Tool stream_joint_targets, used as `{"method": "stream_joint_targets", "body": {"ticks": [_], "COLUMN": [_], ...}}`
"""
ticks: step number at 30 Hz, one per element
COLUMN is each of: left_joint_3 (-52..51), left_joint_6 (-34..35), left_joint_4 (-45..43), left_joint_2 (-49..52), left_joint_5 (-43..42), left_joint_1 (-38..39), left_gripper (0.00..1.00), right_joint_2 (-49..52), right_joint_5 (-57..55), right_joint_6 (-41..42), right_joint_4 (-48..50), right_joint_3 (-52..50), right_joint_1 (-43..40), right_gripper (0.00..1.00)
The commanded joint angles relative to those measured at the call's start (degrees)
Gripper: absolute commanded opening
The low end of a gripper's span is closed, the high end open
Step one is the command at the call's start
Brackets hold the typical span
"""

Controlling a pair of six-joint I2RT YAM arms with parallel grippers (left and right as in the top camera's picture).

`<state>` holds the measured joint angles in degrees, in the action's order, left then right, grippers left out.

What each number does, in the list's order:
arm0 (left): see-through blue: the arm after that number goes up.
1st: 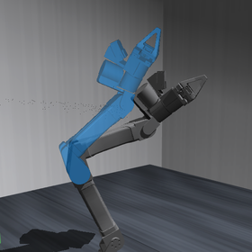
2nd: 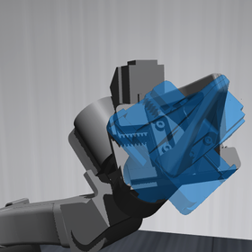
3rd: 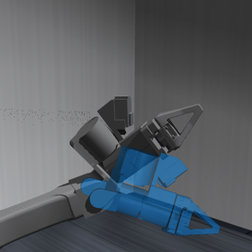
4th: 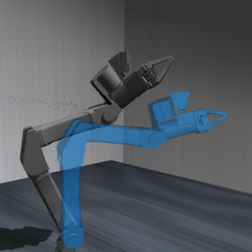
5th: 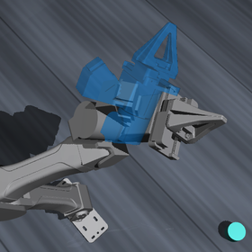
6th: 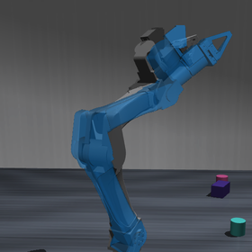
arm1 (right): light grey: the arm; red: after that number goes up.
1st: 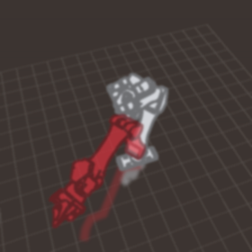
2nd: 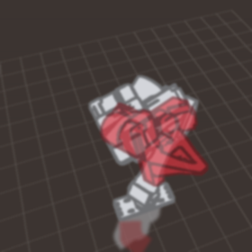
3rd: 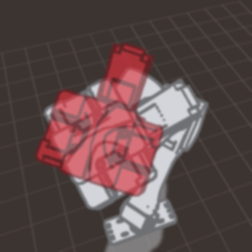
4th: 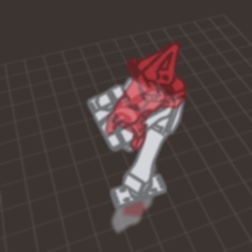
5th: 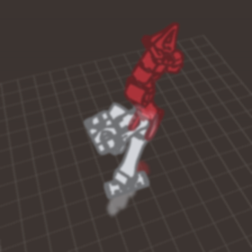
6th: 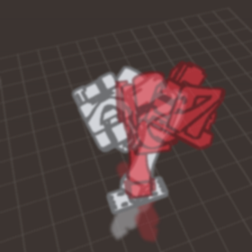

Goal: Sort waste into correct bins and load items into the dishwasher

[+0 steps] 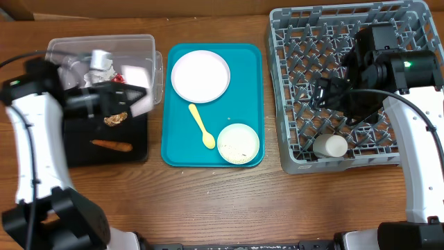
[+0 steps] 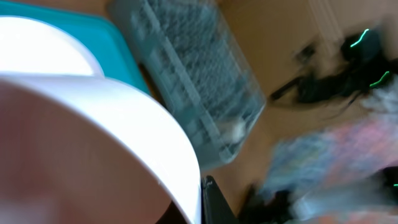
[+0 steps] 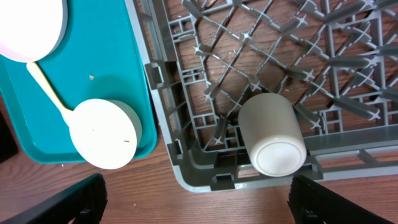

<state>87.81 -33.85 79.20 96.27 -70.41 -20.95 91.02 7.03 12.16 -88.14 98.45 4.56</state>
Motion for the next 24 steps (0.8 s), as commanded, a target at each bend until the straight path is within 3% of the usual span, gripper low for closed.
{"method": "stream_joint_targets", "body": {"ticks": [1, 3, 8, 13, 16, 17, 19, 21, 24], "left_joint_3": [1.1, 0.9, -4.5, -11.9, -11.9, -11.9, -11.8, -10.8, -6.1], "left_joint_6": [21.6, 27.4, 36.3, 41.7, 41.6, 41.7, 41.6, 41.6, 41.6], "left_joint_4": [-6.7, -7.5, -10.1, -20.2, -21.0, -21.0, -21.1, -20.4, -17.0], "left_joint_2": [-2.2, -1.3, 2.3, 10.2, 13.2, 13.3, 13.3, 13.3, 13.3], "left_joint_5": [33.9, 48.0, 69.1, 72.1, 72.1, 72.1, 72.1, 72.1, 72.1], "left_joint_1": [14.4, 22.6, 39.7, 45.5, 45.6, 45.6, 45.6, 45.6, 45.7], "left_gripper": [0.04, 0.04, 0.04, 0.04, 0.04, 0.07, 0.34, 0.51, 0.54], "right_joint_2": [-0.6, -0.6, -0.6, -0.6, -0.6, -0.6, -0.6, -0.6, -0.6], "right_joint_5": [-0.5, -0.5, -0.5, -1.0, -1.0, -1.0, -1.0, -1.0, -1.0], "right_joint_6": [-0.2, -0.2, -0.3, -0.7, -0.7, -0.7, -0.7, -0.7, -0.7], "right_joint_4": [0.1, 0.1, -0.3, -0.3, -0.3, -0.3, -0.3, -0.3, -0.3], "right_joint_3": [0.2, 0.2, 0.2, 0.2, 0.2, 0.2, 0.2, 0.2, 0.2], "right_joint_1": [0.3, 0.3, 0.3, 0.3, 0.3, 0.3, 0.3, 0.3, 0.3], "right_gripper": [0.96, 0.96, 0.96, 0.96, 0.96, 0.96, 0.96, 0.96, 0.96]}}
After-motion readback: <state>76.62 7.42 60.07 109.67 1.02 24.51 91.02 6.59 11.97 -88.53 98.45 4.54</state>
